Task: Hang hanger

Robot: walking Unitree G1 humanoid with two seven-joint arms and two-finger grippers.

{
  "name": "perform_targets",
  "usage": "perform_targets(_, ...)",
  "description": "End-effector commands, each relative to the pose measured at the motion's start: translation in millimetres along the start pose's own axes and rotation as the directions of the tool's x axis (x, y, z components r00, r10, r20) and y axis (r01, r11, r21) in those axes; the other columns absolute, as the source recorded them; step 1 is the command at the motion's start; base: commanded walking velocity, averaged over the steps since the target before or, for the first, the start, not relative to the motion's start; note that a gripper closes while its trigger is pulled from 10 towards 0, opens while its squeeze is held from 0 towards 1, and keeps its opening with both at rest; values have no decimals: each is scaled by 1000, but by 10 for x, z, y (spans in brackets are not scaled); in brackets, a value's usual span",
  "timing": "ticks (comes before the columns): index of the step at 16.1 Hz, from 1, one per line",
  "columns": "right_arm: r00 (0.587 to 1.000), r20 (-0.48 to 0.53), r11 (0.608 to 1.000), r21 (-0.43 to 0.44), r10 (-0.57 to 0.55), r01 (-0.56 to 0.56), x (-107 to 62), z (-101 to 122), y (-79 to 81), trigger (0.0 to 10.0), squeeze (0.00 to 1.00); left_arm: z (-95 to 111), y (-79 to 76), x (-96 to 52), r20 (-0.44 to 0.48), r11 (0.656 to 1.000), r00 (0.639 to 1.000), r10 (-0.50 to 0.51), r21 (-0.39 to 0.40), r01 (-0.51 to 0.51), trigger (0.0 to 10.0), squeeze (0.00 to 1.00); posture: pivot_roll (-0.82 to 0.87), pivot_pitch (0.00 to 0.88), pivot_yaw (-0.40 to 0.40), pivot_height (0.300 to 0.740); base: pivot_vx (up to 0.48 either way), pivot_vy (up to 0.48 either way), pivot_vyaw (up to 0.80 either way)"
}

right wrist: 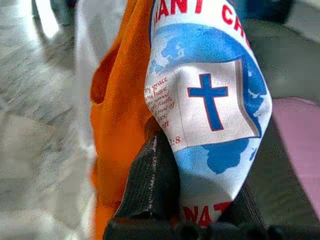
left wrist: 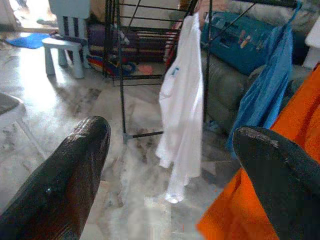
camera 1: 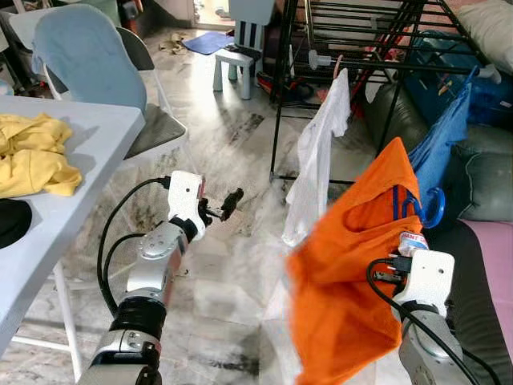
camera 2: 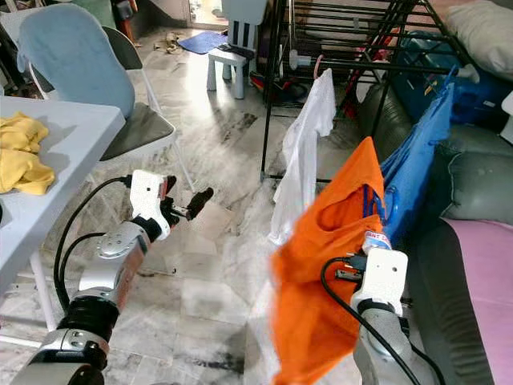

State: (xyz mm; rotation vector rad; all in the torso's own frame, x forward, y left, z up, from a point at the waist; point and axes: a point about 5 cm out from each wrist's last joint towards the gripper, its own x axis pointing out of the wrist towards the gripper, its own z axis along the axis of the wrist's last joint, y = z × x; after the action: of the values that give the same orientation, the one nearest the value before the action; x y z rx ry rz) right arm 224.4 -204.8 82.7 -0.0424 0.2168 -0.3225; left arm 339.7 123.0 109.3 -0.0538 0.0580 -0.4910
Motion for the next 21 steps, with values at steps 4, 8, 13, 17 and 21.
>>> perform_targets(4,986,31,987,-10,-161,162,-156,67,-227,10000,0,-151,-286,-32,-52,981,981,-187,-60,184,10000,0,-1,0,-34,740,0,0,0)
perform_targets(8,989,10,988,-14,-151,151,-169,45,-144,10000,0,-107,-340,-24,-34,968,972,-232,-103,228,10000,0,-7,0,-28,740,0,0,-573)
perform_targets(13,992,26,992,-14,-127,127,-134,107,-99,10000,0,-178,-530,-68,-65,934,945,-321,-184,305,10000,0,-14,0,-28,740,203,0,-133)
perform_targets(17,995,26,995,-16,-100,101,-145,111,-56,10000,0,-234,-553,-97,-84,929,942,-325,-213,302,10000,0,-29,0,-25,740,323,0,0)
perform_targets(21,996,26,996,-6,-86,87,-113,127,-23,10000,0,-206,-570,-78,-87,922,934,-347,-214,323,10000,0,-32,0,-20,740,457,0,0)
